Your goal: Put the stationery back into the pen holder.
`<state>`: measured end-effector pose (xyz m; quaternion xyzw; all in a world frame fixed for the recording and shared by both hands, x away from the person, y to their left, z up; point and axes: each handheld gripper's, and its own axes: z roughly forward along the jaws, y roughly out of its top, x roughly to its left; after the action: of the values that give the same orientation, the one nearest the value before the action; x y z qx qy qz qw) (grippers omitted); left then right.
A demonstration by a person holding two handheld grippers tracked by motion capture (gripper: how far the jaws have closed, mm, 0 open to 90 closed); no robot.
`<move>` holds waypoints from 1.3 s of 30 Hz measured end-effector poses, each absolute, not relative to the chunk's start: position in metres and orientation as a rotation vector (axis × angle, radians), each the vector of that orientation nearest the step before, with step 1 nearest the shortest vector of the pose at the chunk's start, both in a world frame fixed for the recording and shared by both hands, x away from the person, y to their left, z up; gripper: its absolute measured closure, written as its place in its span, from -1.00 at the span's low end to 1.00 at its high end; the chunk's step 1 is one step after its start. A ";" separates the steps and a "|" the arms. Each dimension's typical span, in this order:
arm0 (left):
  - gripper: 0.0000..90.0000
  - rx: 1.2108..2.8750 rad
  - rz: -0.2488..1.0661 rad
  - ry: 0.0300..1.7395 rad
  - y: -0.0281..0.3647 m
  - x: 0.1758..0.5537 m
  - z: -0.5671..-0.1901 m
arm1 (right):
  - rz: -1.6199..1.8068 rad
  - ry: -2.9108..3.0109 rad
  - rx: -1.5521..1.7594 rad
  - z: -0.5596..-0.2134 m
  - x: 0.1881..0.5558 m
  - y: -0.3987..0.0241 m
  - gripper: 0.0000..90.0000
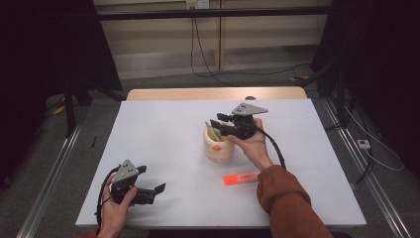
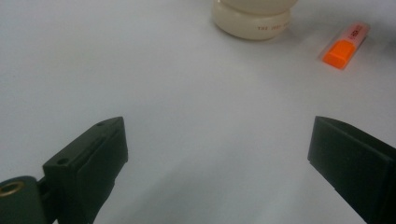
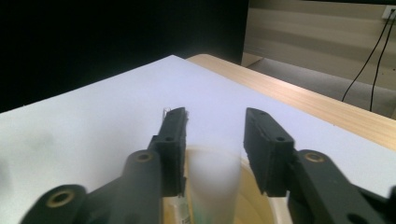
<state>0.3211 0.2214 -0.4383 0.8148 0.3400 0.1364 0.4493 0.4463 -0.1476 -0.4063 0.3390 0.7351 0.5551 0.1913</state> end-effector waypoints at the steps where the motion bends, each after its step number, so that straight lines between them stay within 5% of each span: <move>1: -0.90 2.011 0.336 0.843 0.221 0.321 -0.438 | 1.561 2.065 0.951 -0.406 0.446 -0.148 0.22; 7: -0.90 2.008 0.329 0.850 0.220 0.321 -0.439 | 1.564 2.053 0.984 -0.402 0.445 -0.150 -0.26; 21: -0.90 2.016 0.329 0.851 0.220 0.321 -0.439 | 1.569 2.050 1.051 -0.395 0.443 -0.157 -0.75; 39: -0.90 2.015 0.325 0.848 0.220 0.321 -0.439 | 1.532 2.088 1.084 -0.385 0.435 -0.168 -0.86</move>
<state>0.3210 0.2205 -0.4389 0.8146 0.3426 0.1316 0.4491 0.4348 -0.1684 -0.3855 0.3807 0.7334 0.5381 0.1665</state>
